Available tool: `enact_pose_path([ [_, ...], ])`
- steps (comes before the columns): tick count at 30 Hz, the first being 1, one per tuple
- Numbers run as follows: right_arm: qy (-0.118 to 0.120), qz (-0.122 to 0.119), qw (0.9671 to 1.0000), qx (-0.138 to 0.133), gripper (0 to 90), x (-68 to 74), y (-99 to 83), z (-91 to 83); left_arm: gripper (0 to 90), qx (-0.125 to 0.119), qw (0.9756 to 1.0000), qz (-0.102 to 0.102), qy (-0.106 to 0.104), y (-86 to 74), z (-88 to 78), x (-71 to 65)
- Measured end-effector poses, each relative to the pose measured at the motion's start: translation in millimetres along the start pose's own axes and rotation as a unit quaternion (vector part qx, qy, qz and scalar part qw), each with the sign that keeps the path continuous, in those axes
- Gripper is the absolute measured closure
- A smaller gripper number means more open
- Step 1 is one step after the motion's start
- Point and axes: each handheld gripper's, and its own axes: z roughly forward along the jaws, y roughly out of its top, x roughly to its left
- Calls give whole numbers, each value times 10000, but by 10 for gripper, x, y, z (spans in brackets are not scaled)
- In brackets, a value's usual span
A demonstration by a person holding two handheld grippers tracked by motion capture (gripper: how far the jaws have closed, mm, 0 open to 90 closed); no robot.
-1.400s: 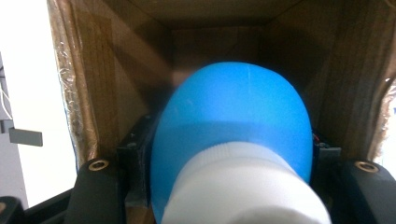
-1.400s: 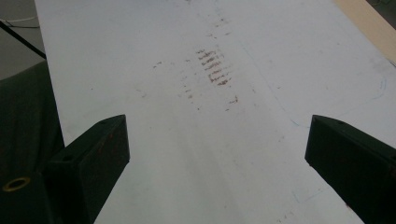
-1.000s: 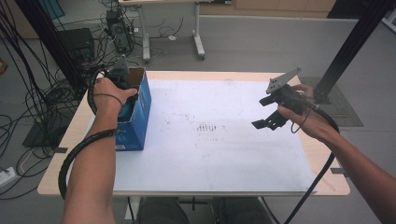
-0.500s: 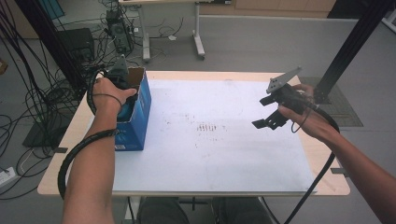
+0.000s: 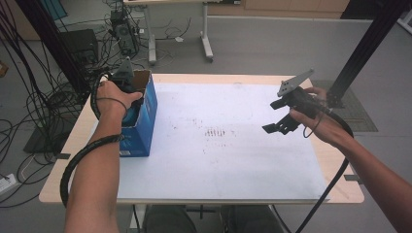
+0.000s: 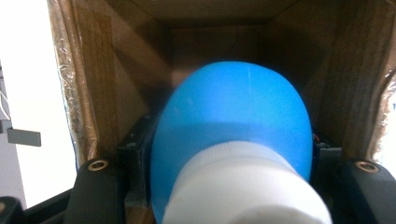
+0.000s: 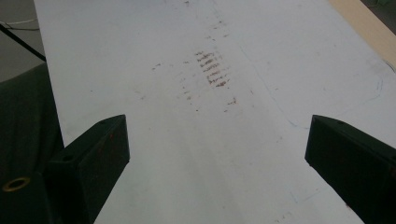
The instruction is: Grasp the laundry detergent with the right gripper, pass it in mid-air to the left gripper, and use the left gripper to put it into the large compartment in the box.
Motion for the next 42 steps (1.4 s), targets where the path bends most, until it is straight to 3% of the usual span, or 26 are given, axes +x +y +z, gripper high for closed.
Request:
enact_pose_path([
  [22, -24, -36, 10000, -57, 63, 5, 37, -36, 296, -115, 9999, 28, 9, -45, -195, 13],
  [29, -14, -58, 10000, -71, 63, 13, 53, -33, 283, -162, 9998, 103, -36, -70, -303, -25],
  [37, -19, -60, 10000, -77, 63, 27, 48, -44, 274, -206, 9996, 178, 57, -132, -455, -19],
  [42, -36, -84, 9999, -71, 63, 44, 56, -61, 254, -353, 9992, 203, 1, -212, -611, -1],
])
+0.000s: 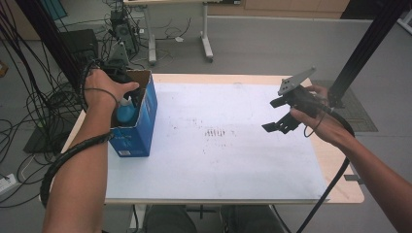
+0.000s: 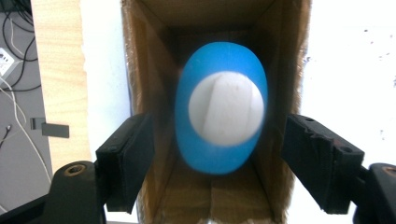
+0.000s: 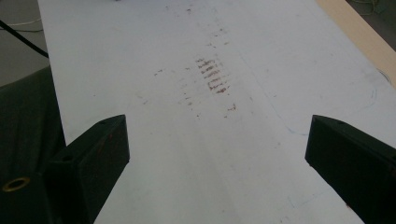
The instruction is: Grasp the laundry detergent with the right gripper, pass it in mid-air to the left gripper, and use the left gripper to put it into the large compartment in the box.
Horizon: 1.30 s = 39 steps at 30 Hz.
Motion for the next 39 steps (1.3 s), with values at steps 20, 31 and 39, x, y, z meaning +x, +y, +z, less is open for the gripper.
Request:
enact_pose_path([
  [20, 15, 0, 9996, 297, 63, -92, 83, 24, 161, -286, 9957, 796, -384, -226, -342, -575],
  [31, -55, 139, 9989, 445, 64, -289, 56, 45, 131, -285, 9903, 1193, -652, -227, -241, -954],
  [39, -152, 220, 9980, 570, 65, -401, 92, 9, 111, -376, 9849, 1472, -829, -213, -278, -1202],
])
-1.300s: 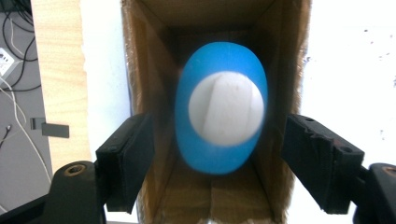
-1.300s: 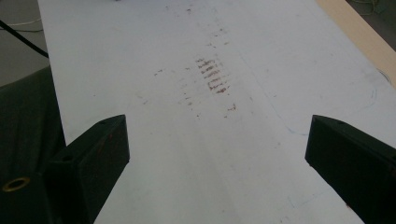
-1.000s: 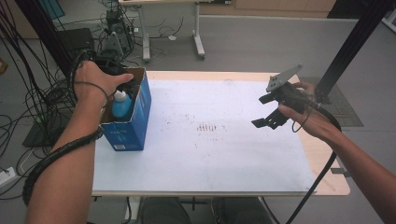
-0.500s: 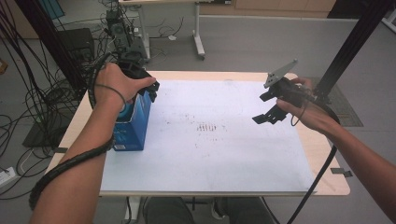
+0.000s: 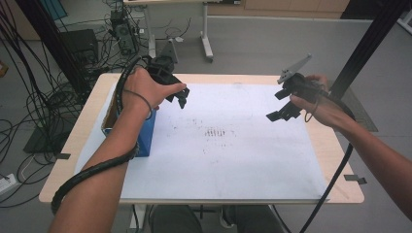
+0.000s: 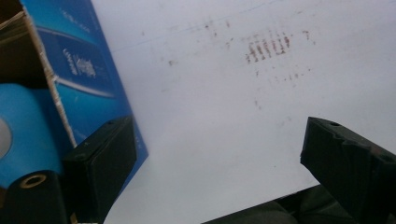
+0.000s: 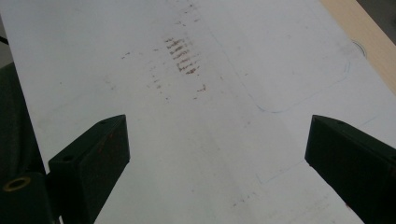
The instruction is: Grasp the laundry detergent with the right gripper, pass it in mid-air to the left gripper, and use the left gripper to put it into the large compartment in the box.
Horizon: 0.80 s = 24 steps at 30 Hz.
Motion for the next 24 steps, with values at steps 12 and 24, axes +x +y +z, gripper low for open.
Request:
enact_pose_path([
  [12, -128, 150, 9997, 112, 65, -138, 20, -54, 114, 93, 9996, 264, -102, 89, 93, -226],
  [24, -217, 200, 9993, 223, 65, -216, 35, -96, 114, 69, 9993, 319, -180, 121, 88, -310],
])
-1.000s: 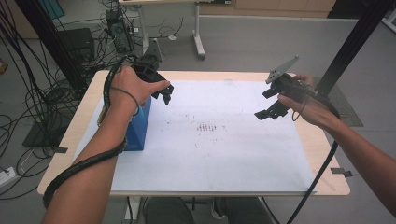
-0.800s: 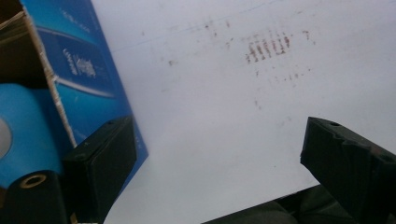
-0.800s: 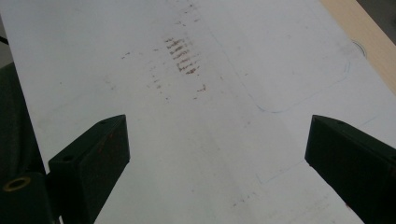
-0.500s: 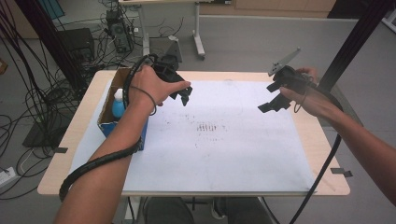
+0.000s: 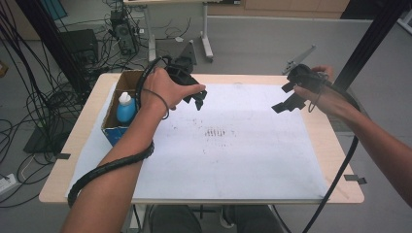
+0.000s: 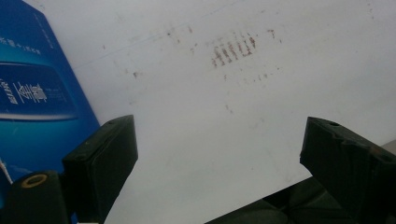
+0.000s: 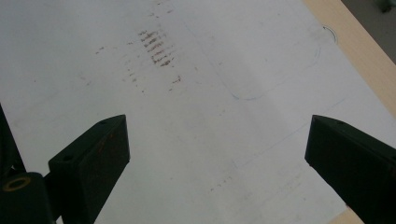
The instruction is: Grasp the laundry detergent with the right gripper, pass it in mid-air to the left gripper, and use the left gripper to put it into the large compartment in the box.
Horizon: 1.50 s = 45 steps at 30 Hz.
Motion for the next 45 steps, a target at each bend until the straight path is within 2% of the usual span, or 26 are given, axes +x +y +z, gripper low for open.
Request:
enact_pose_path([
  [24, -26, -33, 10000, 40, 65, -1, 21, -6, 116, 35, 10000, -13, -69, 35, 27, -10],
  [45, -55, -13, 10000, 70, 65, -7, -9, -25, 116, -83, 9999, 31, -75, 41, 2, -17],
])
